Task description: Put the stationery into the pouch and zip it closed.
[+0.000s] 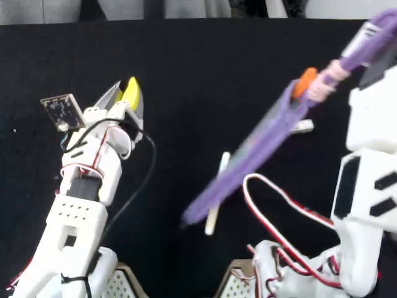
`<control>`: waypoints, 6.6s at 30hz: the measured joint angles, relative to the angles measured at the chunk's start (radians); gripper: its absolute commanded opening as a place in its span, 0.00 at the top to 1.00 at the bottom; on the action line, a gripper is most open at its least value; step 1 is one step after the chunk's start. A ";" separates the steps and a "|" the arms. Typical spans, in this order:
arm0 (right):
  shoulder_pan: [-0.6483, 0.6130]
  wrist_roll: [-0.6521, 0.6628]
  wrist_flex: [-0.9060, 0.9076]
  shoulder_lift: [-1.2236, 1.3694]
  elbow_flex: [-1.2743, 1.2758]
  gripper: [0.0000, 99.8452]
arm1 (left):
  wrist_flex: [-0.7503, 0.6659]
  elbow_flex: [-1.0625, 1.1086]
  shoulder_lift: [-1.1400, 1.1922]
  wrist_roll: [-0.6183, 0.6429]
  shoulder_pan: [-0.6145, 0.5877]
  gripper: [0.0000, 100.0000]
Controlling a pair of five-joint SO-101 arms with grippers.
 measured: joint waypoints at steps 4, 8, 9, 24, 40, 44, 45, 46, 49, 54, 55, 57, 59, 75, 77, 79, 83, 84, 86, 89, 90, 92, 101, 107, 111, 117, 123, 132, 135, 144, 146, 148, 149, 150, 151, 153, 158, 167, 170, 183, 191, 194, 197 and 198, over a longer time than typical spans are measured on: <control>-0.074 0.000 0.003 0.025 0.020 0.99 | 0.000 0.000 0.000 0.000 0.000 0.89; -0.081 0.023 0.034 0.029 0.055 0.99 | 0.000 0.000 0.000 0.000 0.000 0.89; -0.081 0.040 0.041 0.031 0.057 0.99 | 0.000 0.000 0.000 0.000 0.000 0.89; 0.006 0.080 0.087 0.031 -0.091 0.99 | -0.072 0.031 0.000 0.000 0.000 0.89; 0.137 0.080 0.103 0.021 -0.203 0.99 | -0.221 0.095 0.000 0.000 0.000 0.89; 0.146 0.080 0.117 0.018 -0.204 0.99 | -0.221 0.095 0.000 0.000 0.000 0.89; 0.146 0.080 0.129 0.018 -0.204 0.99 | -0.221 0.095 0.000 0.000 0.000 0.89; 0.146 0.080 0.141 0.020 -0.204 0.99 | -0.221 0.095 0.000 0.000 0.000 0.89; 0.149 0.080 0.183 0.023 -0.201 0.99 | -0.221 0.095 0.000 0.000 0.000 0.89; 0.149 0.087 0.189 0.052 -0.133 0.99 | -0.221 0.095 0.000 0.000 0.000 0.89; 0.149 0.087 0.173 0.060 -0.106 0.99 | -0.221 0.095 0.000 0.000 0.000 0.89; 0.149 0.087 0.127 0.077 -0.057 0.99 | -0.221 0.095 0.000 0.000 0.000 0.89; 0.150 0.087 0.066 0.094 -0.009 0.99 | -0.221 0.095 0.000 0.000 0.000 0.89; -0.106 0.069 -0.012 0.121 0.044 0.99 | -0.221 0.095 0.000 0.000 0.000 0.89; -0.147 0.069 0.021 0.121 0.044 0.99 | -0.221 0.095 0.000 0.000 0.000 0.89; -0.195 0.069 0.064 0.121 0.044 0.99 | -0.221 0.095 0.000 0.000 0.000 0.89; -0.307 0.078 0.150 0.118 0.044 0.99 | -0.221 0.095 0.000 0.000 0.000 0.89; -0.338 0.086 0.170 0.118 0.044 0.99 | -0.221 0.095 0.000 0.000 0.000 0.89; -0.382 0.095 0.204 0.092 0.044 0.99 | -0.221 0.095 0.000 0.000 0.000 0.89; -0.404 0.104 0.238 0.017 0.044 0.99 | -0.221 0.095 0.000 0.000 0.000 0.89; -0.404 0.114 0.249 -0.017 0.044 0.99 | -0.221 0.095 0.000 0.000 0.000 0.89; -0.404 0.138 0.275 -0.075 0.044 0.99 | -0.221 0.095 0.000 0.000 0.000 0.89; -0.359 0.183 0.400 -0.298 0.041 0.99 | -0.221 0.101 -0.009 0.000 0.000 0.89; -0.354 0.213 0.413 -0.390 0.064 0.99 | -0.221 0.092 -0.012 0.000 0.000 0.82; -0.354 0.227 0.413 -0.471 0.146 0.99 | -0.120 0.003 -0.012 0.000 0.000 0.81; -0.354 0.227 0.413 -0.585 0.278 0.99 | 0.288 -0.334 0.051 0.083 0.080 0.80; -0.354 0.279 0.413 -0.692 0.384 0.99 | 0.654 -0.618 0.098 0.196 0.157 0.80; -0.353 0.282 0.413 -0.876 0.516 0.99 | 0.921 -0.743 0.063 0.213 0.330 0.80; -0.351 0.284 0.413 -0.918 0.520 0.99 | 0.933 -0.741 0.063 0.261 0.390 0.80; -0.388 0.284 0.413 -0.984 0.597 0.99 | 0.925 -0.741 0.072 0.493 0.503 0.80; -0.431 0.284 0.413 -0.984 0.597 0.99 | 0.924 -0.741 0.072 0.519 0.523 0.80; -0.446 0.284 0.413 -0.984 0.598 0.99 | 0.924 -0.741 0.072 0.526 0.542 0.80; -0.448 0.284 0.413 -0.984 0.598 0.99 | 0.921 -0.736 0.072 0.526 0.546 0.80; -0.453 0.284 0.413 -0.984 0.598 0.99 | 0.916 -0.724 0.072 0.526 0.546 0.80; -0.456 0.284 0.413 -0.984 0.598 0.99 | 0.904 -0.707 0.074 0.526 0.546 0.80; -0.459 0.284 0.413 -0.984 0.598 0.99 | 0.861 -0.660 0.072 0.526 0.539 0.80; -0.456 0.284 0.413 -0.984 0.598 0.99 | 0.723 -0.517 0.072 0.526 0.491 0.80; -0.454 0.284 0.413 -0.991 0.598 0.99 | 0.535 -0.436 0.074 0.439 0.460 0.81; -0.454 0.284 0.413 -0.991 0.598 0.99 | 0.516 -0.436 0.074 0.434 0.460 0.81; -0.454 0.284 0.413 -0.991 0.603 0.99 | 0.552 -0.428 0.064 0.433 0.506 0.81; -0.454 0.284 0.413 -0.991 0.603 0.99 | 0.552 -0.350 -0.103 0.433 0.506 0.81; -0.454 0.284 0.413 -0.991 0.603 0.99 | 0.551 -0.348 -0.115 0.433 0.506 0.81; -0.454 0.284 0.413 -0.991 0.603 0.99 | 0.509 -0.336 -0.087 0.433 0.505 0.80; -0.454 0.284 0.413 -0.991 0.603 0.99 | 0.500 -0.336 -0.068 0.433 0.505 0.80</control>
